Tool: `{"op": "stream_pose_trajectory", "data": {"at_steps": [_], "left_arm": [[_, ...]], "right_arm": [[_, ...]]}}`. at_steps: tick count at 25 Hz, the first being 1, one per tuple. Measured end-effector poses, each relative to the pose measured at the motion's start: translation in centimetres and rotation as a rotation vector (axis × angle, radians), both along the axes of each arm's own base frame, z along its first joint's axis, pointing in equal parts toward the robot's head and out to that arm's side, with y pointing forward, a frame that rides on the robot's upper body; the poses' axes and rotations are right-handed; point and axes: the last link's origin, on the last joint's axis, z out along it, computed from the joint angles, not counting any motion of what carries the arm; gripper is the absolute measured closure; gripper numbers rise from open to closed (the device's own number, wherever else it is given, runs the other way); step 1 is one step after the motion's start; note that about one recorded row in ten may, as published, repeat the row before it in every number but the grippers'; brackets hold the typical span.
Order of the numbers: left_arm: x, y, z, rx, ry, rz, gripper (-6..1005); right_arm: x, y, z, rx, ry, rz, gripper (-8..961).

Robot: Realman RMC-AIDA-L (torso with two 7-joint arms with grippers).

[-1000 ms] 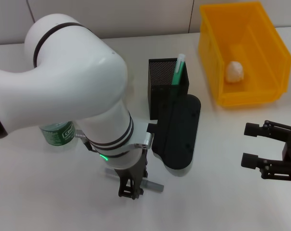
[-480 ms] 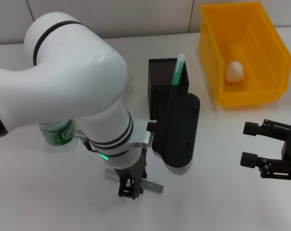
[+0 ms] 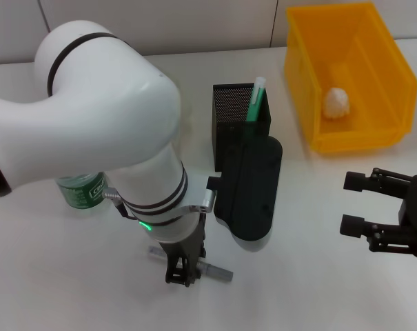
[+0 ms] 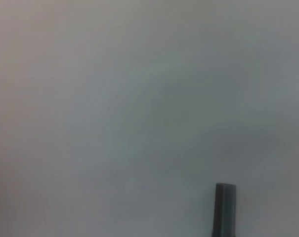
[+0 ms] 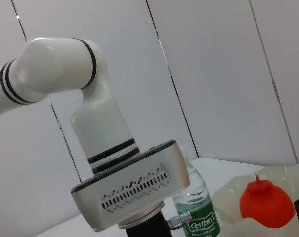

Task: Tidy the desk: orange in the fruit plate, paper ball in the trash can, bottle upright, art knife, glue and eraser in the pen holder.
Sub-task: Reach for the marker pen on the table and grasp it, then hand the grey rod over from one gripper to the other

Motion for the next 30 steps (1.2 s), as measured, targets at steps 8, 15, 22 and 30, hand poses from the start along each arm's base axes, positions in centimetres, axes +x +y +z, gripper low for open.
{"op": "stream_pose_trajectory", "data": {"at_steps": [8, 15, 22, 30], "left_arm": [[-0.03, 0.02, 0.01, 0.000, 0.000, 0.000, 721], [-0.38, 0.04, -0.01, -0.001, 0.010, 0.007, 792], [-0.44, 0.16, 0.12, 0.002, 0.007, 0.031, 833], [-0.10, 0.01, 0.21, 0.002, 0.001, 0.033, 840]], "right_arm": [[-0.01, 0.20, -0.05, 0.004, -0.002, -0.003, 139], [-0.18, 0.45, -0.06, 0.003, -0.003, 0.004, 139], [-0.32, 0.62, -0.19, 0.000, -0.003, 0.008, 139], [-0.32, 0.75, -0.32, -0.006, 0.001, 0.005, 139]]}}
